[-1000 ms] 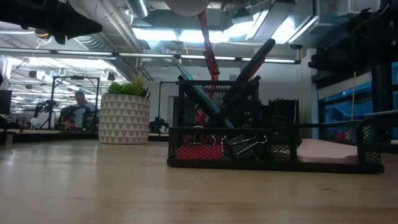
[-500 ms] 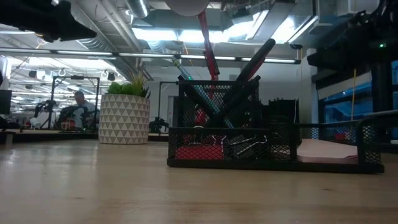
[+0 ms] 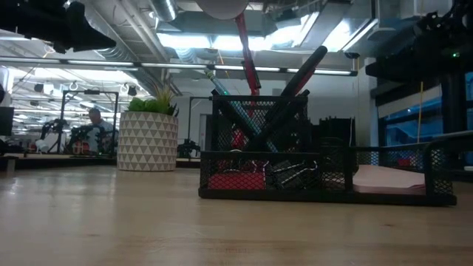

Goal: Pick and place office supplies into organizer
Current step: Return to Home Position

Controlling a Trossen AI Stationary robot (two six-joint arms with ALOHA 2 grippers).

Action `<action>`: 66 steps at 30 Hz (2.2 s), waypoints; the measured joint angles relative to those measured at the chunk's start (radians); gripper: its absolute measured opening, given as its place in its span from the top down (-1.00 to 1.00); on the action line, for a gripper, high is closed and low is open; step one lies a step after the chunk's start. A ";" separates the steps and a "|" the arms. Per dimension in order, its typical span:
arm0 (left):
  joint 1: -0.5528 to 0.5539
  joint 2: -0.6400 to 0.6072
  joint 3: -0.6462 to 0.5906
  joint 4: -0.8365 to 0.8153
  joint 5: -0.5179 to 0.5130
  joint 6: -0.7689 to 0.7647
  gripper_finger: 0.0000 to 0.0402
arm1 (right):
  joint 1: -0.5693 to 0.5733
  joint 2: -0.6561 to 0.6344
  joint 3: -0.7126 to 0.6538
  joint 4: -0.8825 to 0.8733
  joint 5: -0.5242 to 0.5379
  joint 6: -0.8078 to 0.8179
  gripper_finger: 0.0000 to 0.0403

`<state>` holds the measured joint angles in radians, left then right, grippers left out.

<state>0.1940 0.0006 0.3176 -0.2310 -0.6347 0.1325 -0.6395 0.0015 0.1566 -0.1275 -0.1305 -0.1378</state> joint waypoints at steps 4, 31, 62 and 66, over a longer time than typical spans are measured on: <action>0.020 0.000 0.000 -0.022 0.036 -0.031 0.85 | 0.000 0.000 0.000 0.004 -0.029 -0.002 0.04; 0.142 0.000 -0.190 0.179 0.185 -0.094 0.85 | 0.000 0.002 -0.143 0.230 -0.028 0.076 0.04; 0.142 0.014 -0.310 0.309 0.151 -0.048 0.84 | 0.000 0.003 -0.143 0.154 -0.018 0.116 0.04; 0.142 0.014 -0.310 0.309 0.151 -0.048 0.84 | 0.000 0.003 -0.143 0.154 -0.018 0.160 0.04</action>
<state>0.3363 0.0151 0.0074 0.0780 -0.4836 0.0841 -0.6392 0.0044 0.0141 0.0269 -0.1481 0.0225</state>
